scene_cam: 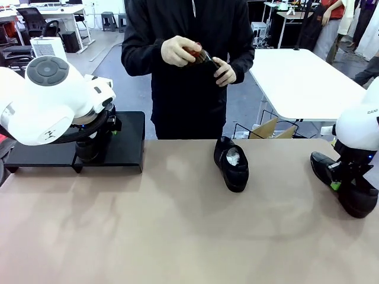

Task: Organize the shoes by placing them on the stand.
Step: Pick up one Shoe and place it in the middle of the table.

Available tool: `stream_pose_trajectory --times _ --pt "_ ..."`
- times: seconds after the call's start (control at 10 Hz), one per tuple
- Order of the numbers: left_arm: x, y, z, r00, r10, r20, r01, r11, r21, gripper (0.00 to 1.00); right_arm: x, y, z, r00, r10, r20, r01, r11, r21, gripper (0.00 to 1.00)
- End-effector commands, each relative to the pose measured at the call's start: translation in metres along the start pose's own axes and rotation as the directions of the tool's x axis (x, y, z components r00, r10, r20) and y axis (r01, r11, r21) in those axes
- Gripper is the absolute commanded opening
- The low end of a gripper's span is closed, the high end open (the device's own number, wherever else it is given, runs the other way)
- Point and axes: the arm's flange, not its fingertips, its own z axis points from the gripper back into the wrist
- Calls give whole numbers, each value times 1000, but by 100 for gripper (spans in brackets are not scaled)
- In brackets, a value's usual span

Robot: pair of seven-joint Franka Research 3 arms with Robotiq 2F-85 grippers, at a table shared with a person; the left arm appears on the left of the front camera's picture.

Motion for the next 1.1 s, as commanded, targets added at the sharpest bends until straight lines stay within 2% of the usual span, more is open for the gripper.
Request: stream_pose_trajectory --times 0.0,0.5,0.7,0.8,1.0 --pt "1 1 1 1000 1 12 -1 1000 -3 100 -7 5 -6 999 -37 22 38 998 -44 0" --pt "1 1 1 1000 1 12 -1 1000 -3 100 -20 14 11 997 -50 64 56 995 -81 0" --pt "1 1 1 1000 1 12 -1 1000 -3 100 -44 31 60 982 -156 109 162 985 -53 0" --pt "1 1 1 1000 1 12 -1 1000 -3 100 -62 48 91 973 -173 154 178 984 -21 0" --pt "1 1 1 1000 1 12 -1 1000 -3 100 -94 80 124 975 -135 178 139 990 -10 0"
